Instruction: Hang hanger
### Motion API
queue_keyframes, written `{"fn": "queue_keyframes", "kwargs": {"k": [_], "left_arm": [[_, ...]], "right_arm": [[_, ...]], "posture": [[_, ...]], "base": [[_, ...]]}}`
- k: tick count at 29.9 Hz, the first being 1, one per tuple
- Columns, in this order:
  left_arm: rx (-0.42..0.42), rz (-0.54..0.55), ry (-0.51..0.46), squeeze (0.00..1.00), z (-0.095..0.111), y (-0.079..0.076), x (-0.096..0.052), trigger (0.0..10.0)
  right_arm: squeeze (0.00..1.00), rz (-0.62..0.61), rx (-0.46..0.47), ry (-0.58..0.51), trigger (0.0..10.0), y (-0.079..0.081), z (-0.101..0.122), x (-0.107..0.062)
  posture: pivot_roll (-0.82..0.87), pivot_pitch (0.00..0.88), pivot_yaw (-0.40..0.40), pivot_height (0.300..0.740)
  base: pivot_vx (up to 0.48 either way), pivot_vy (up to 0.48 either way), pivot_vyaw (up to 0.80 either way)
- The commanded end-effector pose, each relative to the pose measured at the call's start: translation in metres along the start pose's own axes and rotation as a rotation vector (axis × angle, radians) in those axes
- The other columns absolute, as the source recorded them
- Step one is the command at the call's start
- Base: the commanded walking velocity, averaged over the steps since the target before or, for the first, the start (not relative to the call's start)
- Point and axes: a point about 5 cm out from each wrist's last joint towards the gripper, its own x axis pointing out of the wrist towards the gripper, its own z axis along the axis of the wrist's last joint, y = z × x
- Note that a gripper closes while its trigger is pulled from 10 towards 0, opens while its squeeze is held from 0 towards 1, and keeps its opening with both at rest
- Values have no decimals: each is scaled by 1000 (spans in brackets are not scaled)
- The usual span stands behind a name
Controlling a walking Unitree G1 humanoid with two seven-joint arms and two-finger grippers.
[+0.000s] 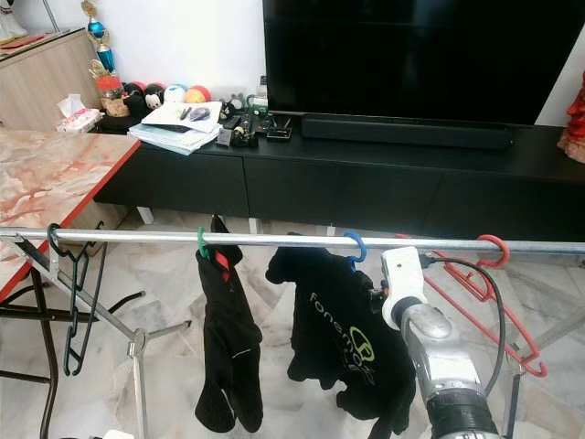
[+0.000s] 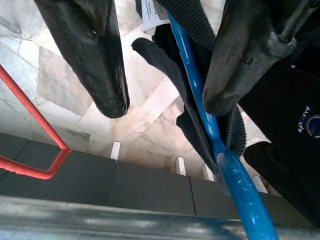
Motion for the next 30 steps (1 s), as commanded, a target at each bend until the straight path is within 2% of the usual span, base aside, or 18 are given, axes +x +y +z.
{"fn": "queue_keyframes", "kwargs": {"k": [1,12,21,25,30], "left_arm": [[0,2,24,0,-5,2,-1,10000],[0,2,24,0,-5,2,-1,10000],[5,1,25,0,-5,2,-1,10000],[7,2,23,0,-5,3,-1,10000],[9,8,21,0,-4,3,-1,10000]], "right_arm": [[0,17,-9,3,10000,5,1,3],[0,44,-11,53,10000,13,-14,5],[0,-5,4,62,10000,12,-19,9],[0,-34,36,43,10000,12,-18,12],[0,2,139,-42,10000,21,-6,17]], "posture": [[56,47,46,740],[60,47,46,740],[60,48,47,740],[63,48,48,740],[63,48,48,740]], "base": [[0,0,0],[0,0,0],[0,0,0],[0,0,0],[0,0,0]]}}
